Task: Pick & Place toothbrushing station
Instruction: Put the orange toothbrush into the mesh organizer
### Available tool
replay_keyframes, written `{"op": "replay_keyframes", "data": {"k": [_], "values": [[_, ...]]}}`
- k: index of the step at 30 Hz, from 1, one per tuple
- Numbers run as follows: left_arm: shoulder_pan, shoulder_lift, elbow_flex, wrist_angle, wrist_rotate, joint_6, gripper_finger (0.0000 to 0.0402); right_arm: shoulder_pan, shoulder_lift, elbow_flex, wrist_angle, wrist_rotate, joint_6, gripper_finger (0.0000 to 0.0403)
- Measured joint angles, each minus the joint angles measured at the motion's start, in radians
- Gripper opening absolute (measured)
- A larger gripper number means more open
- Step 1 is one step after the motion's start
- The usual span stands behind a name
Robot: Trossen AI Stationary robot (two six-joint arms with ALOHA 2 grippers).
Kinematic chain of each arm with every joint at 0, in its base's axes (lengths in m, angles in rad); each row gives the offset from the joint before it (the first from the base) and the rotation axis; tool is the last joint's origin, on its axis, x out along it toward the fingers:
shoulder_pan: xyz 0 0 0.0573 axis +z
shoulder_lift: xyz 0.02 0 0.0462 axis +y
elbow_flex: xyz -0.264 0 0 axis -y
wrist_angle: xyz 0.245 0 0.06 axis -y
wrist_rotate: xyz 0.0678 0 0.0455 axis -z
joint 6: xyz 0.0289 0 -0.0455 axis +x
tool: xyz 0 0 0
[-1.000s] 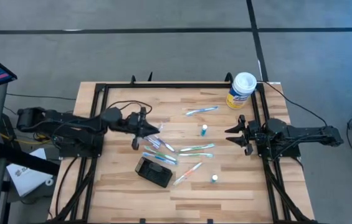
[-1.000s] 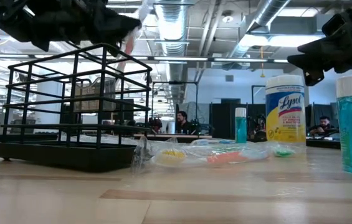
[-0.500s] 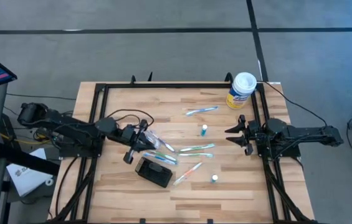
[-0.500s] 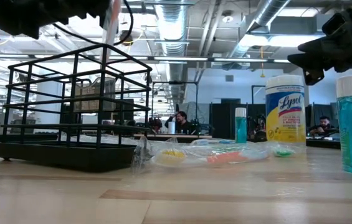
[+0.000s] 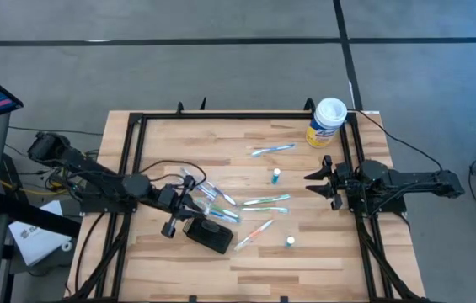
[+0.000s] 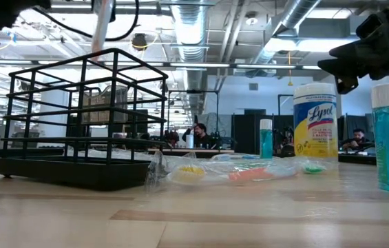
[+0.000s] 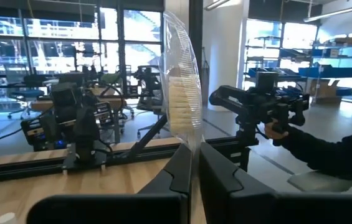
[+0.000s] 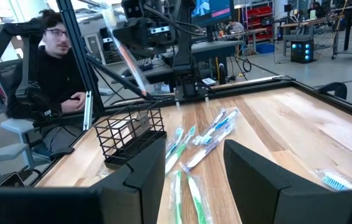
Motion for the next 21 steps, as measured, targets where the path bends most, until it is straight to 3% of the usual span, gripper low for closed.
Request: {"op": "replay_keyframes", "data": {"k": [5,10,14,21], "values": [[-0.119,0.0,-0.028,0.036,-0.141,0.031,0.0002,0.0,0.0,0.0,0.0,0.0,0.0,0.0154],[-0.217,0.0,-0.118,0.189,-0.267,0.046,0.0002,0.0,0.0,0.0,0.0,0.0,0.0,0.0154],[-0.272,0.0,-0.167,0.307,-0.314,0.07,0.0002,0.0,0.0,0.0,0.0,0.0,0.0,0.0154],[-0.313,0.017,-0.195,0.335,-0.381,0.064,0.0002,0.0,0.0,0.0,0.0,0.0,0.0,0.0154]]}}
